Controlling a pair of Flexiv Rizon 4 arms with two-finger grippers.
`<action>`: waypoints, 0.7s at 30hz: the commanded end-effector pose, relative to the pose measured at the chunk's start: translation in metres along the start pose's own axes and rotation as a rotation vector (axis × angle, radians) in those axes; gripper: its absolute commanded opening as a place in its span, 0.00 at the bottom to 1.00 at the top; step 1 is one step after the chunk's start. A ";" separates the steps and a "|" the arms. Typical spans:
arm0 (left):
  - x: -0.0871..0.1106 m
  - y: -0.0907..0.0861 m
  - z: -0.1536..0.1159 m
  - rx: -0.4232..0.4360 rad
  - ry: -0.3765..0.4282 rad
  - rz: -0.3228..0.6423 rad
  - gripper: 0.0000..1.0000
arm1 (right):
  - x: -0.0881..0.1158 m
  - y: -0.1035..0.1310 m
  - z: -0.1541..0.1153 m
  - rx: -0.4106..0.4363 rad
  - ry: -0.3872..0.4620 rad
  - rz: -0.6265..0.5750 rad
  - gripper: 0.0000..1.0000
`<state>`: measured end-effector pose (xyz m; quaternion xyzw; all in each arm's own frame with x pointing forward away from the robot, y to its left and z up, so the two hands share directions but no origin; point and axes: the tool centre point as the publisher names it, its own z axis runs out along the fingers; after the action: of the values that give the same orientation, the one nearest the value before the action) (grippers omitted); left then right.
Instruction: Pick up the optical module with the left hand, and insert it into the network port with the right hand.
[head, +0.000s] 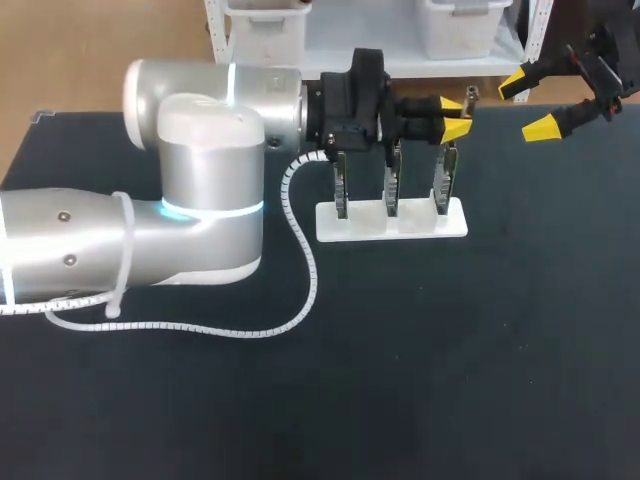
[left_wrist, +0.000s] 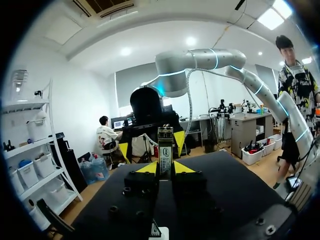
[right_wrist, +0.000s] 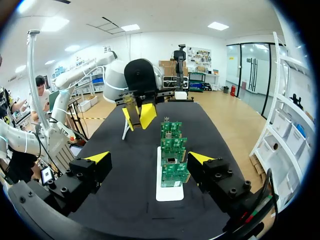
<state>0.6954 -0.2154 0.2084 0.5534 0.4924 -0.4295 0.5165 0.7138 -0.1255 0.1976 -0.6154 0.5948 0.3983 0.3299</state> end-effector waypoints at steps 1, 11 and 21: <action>0.008 0.001 0.004 -0.015 -0.034 0.006 0.00 | 0.000 0.000 0.000 0.000 0.000 0.000 1.00; 0.006 0.006 0.002 -0.021 -0.006 -0.012 0.00 | 0.000 0.000 0.000 0.000 0.000 0.000 1.00; 0.013 0.014 0.009 -0.017 -0.020 -0.018 0.00 | 0.000 0.000 0.000 0.000 0.000 0.000 1.00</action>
<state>0.7050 -0.2182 0.2018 0.5418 0.5001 -0.4324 0.5190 0.7138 -0.1255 0.1976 -0.6154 0.5948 0.3983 0.3299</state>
